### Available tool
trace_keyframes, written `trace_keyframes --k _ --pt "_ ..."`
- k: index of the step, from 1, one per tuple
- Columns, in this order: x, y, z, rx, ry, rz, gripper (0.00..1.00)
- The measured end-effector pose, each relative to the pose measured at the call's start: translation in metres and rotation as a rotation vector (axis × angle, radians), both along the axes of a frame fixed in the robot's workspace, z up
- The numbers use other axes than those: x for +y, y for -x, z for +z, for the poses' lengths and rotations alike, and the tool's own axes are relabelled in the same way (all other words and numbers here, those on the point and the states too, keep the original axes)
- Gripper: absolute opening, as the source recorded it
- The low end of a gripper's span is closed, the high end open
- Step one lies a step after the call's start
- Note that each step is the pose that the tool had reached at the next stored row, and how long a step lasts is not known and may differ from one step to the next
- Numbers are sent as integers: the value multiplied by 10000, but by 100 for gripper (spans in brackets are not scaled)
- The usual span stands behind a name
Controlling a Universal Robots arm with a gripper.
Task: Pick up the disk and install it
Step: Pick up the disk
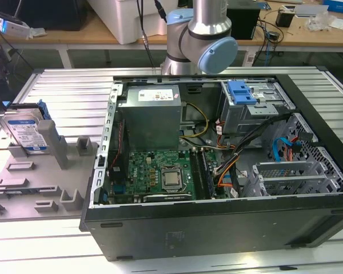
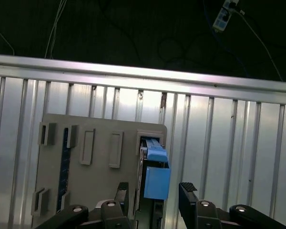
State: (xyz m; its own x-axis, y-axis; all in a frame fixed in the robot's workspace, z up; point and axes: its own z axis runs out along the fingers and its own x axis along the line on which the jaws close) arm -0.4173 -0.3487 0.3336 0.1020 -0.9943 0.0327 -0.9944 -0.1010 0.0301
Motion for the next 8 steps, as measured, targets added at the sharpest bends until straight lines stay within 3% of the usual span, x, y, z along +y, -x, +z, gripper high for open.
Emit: trace_keyframes --k 4,5,6,8 --pt "0 0 -26 0 0 0 54" --pt "0 19 -132 0 0 0 54" --pt "0 50 -309 -1 -1 -1 54" --pt "0 51 -343 -2 -1 0 54"
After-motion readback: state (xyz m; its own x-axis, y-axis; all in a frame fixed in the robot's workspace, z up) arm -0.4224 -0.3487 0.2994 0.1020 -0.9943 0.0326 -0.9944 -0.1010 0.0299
